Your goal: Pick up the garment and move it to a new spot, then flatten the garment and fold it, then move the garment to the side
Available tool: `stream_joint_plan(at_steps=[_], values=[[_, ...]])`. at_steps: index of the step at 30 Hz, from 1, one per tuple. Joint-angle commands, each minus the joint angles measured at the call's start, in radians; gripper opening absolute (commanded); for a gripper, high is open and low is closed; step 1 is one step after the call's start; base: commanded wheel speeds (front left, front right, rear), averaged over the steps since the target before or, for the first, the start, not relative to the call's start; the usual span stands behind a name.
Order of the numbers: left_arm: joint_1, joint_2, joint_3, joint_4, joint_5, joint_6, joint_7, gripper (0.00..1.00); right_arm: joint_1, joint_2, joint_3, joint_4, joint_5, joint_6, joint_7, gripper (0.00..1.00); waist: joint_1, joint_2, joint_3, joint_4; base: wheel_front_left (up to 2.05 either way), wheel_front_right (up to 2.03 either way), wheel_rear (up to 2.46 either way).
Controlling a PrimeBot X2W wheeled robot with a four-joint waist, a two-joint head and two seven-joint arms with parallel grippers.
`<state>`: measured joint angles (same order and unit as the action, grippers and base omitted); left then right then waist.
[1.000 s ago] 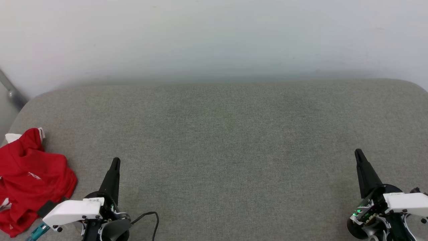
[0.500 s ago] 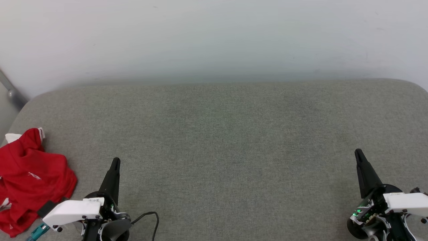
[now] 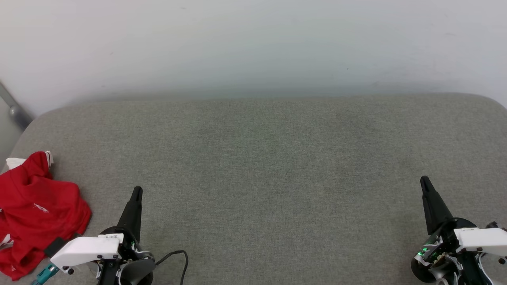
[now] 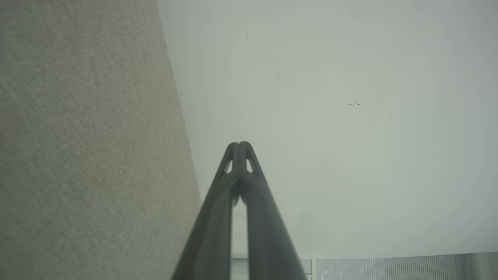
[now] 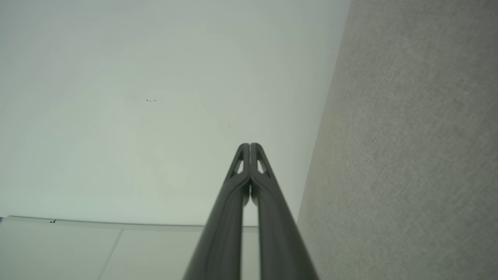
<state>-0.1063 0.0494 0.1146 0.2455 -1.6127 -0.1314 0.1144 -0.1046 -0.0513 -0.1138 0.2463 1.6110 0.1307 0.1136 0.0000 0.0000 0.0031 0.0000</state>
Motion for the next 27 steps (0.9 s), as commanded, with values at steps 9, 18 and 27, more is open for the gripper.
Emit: stream_joint_plan(at_steps=[9, 18, 27], values=[[0.007, -0.001, -0.005, 0.011, -0.001, 0.0, -0.002, 1.0, 0.009, 0.0, 0.003, 0.01, -0.001, 0.0, -0.003, 1.0, 0.0, 0.0, 0.0, 0.0, 0.0, 0.0, 0.0], [0.002, -0.001, -0.056, -0.021, 0.009, 0.0, -0.047, 1.0, 0.013, -0.001, 0.047, -0.019, -0.039, 0.0, -0.05, 1.0, 0.0, 0.0, -0.001, 0.001, 0.0, 0.0, 0.0], [-0.001, 0.01, -0.107, -0.056, 0.101, 0.0, -0.092, 1.0, 0.016, -0.004, 0.07, -0.044, -0.183, 0.0, -0.092, 1.0, 0.0, 0.0, -0.004, 0.005, 0.0, 0.0, 0.0]])
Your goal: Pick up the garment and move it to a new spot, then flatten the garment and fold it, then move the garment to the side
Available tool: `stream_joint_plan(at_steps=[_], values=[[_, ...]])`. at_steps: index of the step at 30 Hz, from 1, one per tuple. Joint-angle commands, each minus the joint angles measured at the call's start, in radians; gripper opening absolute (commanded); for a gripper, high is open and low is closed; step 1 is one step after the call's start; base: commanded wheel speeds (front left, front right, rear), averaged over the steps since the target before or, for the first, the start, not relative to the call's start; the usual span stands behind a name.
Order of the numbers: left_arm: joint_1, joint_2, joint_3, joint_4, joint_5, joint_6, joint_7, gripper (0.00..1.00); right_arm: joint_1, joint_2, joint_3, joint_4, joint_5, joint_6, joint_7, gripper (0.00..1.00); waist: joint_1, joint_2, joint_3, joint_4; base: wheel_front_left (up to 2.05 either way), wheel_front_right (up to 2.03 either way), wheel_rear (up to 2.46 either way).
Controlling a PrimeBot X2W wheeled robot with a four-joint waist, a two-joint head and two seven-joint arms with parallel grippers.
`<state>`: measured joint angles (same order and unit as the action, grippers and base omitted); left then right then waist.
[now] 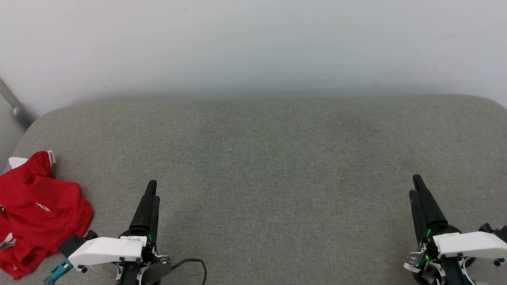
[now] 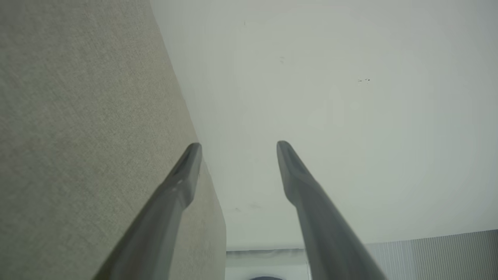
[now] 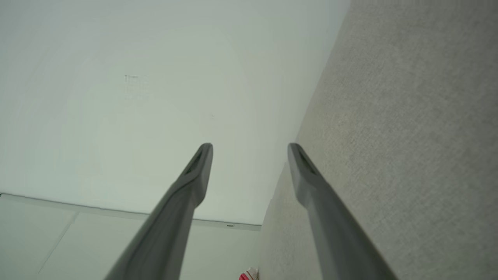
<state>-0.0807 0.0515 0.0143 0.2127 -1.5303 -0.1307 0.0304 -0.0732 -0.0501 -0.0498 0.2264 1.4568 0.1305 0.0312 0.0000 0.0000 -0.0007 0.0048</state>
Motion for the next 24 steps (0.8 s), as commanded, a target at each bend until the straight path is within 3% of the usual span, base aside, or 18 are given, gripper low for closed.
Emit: stream_joint_plan(at_steps=[1, 12, 24], values=[[-0.027, 0.008, -0.011, -0.027, 0.035, 0.0, -0.012, 1.0, -0.015, -0.006, 0.009, -0.028, -0.057, 0.0, -0.013, 1.0, 0.0, 0.0, 0.0, 0.001, 0.0, 0.0, 0.0], [-0.03, 0.004, -0.03, -0.036, 0.243, 0.0, -0.057, 1.0, -0.013, -0.007, 0.02, -0.056, -0.389, 0.0, -0.058, 1.0, 0.0, 0.0, -0.004, 0.007, 0.0, 0.0, 0.0], [-0.027, 0.005, -0.058, -0.029, 0.522, 0.0, -0.1, 1.0, 0.0, -0.001, 0.013, -0.046, -0.666, 0.0, -0.101, 1.0, 0.0, 0.0, -0.012, 0.014, 0.0, 0.0, 0.0]])
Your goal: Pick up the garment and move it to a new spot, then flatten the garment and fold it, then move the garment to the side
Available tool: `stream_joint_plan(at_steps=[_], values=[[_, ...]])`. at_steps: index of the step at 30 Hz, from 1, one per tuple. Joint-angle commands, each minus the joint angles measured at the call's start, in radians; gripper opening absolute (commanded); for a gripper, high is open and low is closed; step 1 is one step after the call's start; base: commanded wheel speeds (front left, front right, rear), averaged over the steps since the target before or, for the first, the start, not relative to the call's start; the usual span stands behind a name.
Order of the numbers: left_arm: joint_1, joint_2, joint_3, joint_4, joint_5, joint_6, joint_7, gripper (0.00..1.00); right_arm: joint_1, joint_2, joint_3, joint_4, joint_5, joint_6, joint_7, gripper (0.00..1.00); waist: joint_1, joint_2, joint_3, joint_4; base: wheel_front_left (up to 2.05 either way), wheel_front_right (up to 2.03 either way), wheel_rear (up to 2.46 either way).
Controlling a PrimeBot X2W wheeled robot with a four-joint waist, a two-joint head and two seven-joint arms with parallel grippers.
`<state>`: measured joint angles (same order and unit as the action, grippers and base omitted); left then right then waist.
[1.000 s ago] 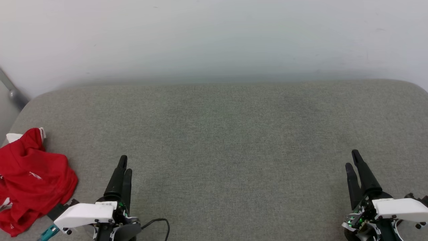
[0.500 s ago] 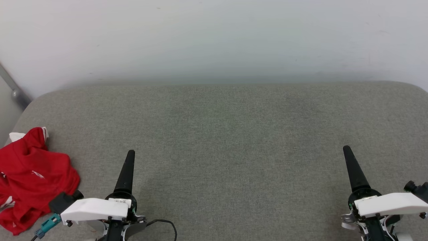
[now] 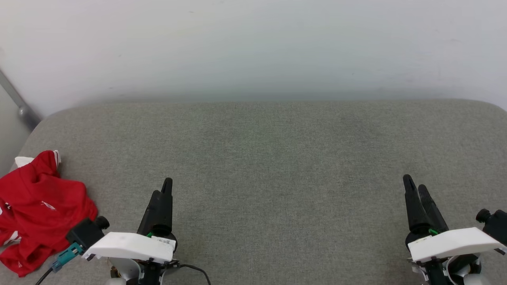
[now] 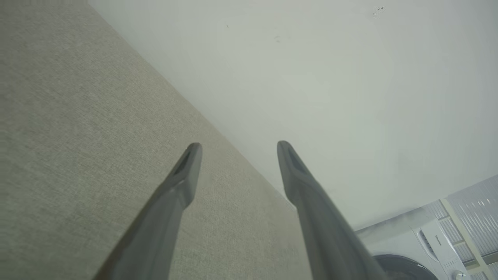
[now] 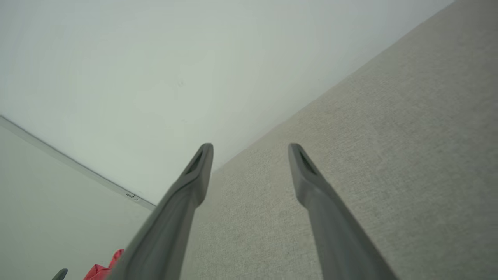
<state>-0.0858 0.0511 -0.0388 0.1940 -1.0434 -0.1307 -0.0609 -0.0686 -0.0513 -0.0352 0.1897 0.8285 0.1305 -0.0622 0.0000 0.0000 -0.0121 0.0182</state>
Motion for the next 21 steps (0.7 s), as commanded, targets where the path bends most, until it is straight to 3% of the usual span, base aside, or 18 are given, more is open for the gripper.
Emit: stream_joint_plan(at_steps=[1, 21], values=[[-0.021, 0.006, -0.007, -0.008, 0.057, 0.0, -0.012, 1.0, -0.005, 0.0, -0.005, -0.006, -0.062, 0.0, -0.011, 1.0, 0.0, 0.0, -0.001, 0.001, 0.0, 0.0, 0.0], [-0.026, 0.011, -0.017, 0.01, 0.434, 0.015, -0.071, 1.0, 0.006, 0.001, 0.005, -0.027, -0.383, 0.0, -0.047, 1.0, 0.0, 0.0, -0.011, 0.008, 0.0, 0.0, 0.0]])
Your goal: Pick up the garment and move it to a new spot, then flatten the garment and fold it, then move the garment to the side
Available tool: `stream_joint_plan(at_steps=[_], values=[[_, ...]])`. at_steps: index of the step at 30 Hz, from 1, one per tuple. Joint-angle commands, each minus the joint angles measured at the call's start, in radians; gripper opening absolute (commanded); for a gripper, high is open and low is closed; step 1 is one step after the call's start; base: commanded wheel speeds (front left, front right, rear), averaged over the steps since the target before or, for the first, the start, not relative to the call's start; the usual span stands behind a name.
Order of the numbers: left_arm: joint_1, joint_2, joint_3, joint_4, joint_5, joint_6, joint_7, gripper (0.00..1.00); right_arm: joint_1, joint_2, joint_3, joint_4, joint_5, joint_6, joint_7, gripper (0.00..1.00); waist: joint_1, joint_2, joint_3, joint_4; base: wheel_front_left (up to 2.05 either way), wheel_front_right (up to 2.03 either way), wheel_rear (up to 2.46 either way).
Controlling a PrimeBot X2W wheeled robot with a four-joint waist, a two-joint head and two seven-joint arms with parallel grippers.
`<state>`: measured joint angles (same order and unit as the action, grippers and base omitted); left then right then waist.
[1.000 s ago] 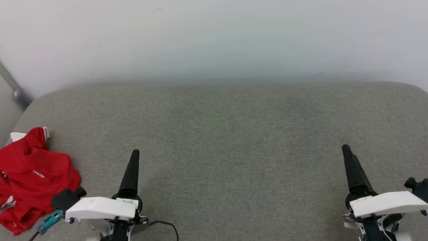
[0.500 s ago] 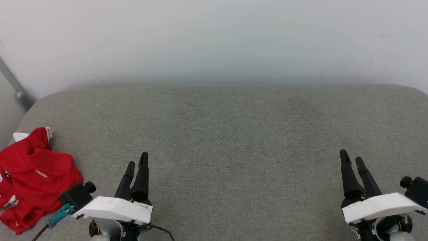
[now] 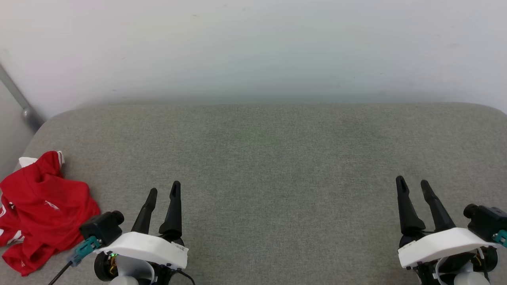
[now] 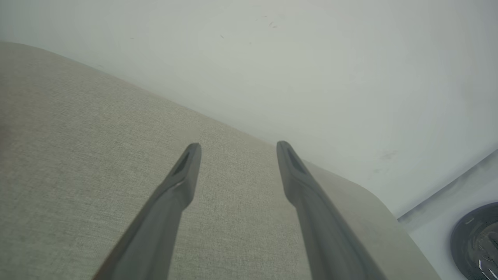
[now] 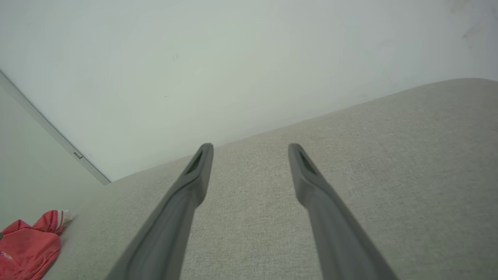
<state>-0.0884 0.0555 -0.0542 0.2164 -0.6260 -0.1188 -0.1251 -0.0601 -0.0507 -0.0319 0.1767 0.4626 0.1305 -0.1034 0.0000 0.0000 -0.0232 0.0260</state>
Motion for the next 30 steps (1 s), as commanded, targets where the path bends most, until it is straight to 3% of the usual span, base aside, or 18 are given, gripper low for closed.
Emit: stream_joint_plan(at_steps=[1, 16, 30], values=[[-0.023, 0.007, -0.003, -0.014, 0.033, 0.006, -0.009, 1.0, -0.001, 0.0, 0.003, -0.019, -0.029, 0.0, -0.005, 1.0, 0.0, 0.0, -0.001, 0.001, 0.0, 0.0, 0.0], [-0.032, 0.017, -0.034, -0.005, 0.248, 0.024, -0.053, 1.0, 0.014, 0.0, -0.004, -0.058, -0.191, 0.0, 0.034, 1.0, 0.0, 0.0, -0.004, 0.008, 0.0, 0.0, 0.0], [-0.05, 0.022, -0.047, 0.033, 0.369, 0.037, -0.085, 1.0, 0.002, 0.0, -0.027, -0.057, -0.276, 0.0, 0.024, 1.0, 0.0, 0.0, -0.002, 0.006, 0.0, 0.0, 0.0]])
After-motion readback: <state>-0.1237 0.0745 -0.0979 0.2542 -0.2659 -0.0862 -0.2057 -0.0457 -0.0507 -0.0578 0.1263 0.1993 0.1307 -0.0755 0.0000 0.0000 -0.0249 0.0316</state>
